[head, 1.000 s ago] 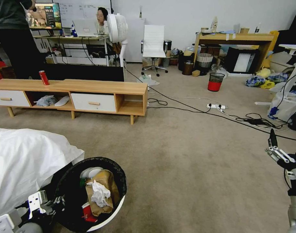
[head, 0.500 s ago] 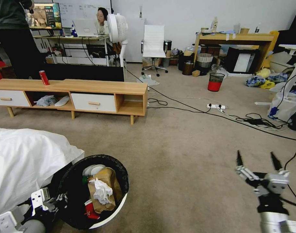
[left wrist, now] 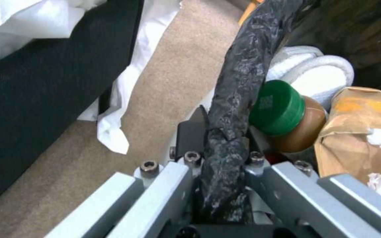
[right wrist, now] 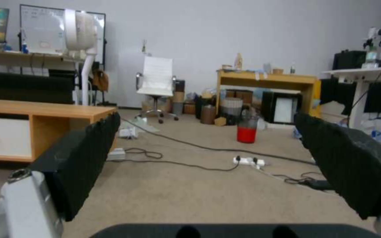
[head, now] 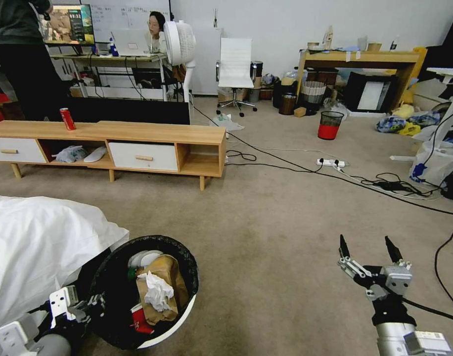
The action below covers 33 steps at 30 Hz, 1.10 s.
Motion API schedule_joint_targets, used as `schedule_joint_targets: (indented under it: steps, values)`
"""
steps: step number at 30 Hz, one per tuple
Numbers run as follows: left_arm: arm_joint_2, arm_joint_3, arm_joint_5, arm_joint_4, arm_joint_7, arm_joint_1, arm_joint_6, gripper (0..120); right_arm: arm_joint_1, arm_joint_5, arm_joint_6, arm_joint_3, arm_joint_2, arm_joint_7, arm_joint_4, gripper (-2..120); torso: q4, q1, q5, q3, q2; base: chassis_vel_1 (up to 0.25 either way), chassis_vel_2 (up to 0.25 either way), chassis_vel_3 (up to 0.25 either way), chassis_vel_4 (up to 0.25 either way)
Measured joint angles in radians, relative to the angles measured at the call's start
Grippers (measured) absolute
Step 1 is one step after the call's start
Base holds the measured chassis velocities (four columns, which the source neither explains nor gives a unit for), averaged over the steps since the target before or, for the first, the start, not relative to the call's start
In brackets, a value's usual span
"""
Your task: Pick up the trash bin and place the garbage on the floor into it.
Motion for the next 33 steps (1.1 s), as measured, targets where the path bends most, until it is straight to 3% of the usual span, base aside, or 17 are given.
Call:
schedule_joint_targets:
  steps: [17, 33]
  values:
    - [-0.009, -0.002, 0.003, -0.007, 0.001, 0.005, 0.0, 2, -0.004, -0.026, -0.002, 0.036, -0.003, 0.006, 0.004, 100, 0.0, 0.0, 0.0, 0.0, 0.0, -0.018, 0.024, 0.025, -0.018]
    - [-0.014, 0.002, 0.011, -0.01, 0.005, 0.01, 0.0, 2, -0.012, -0.04, 0.008, 0.043, 0.003, 0.012, 0.0, 100, -0.0001, 0.0, 0.0002, 0.0, 0.0, -0.233, 0.238, 0.237, -0.242]
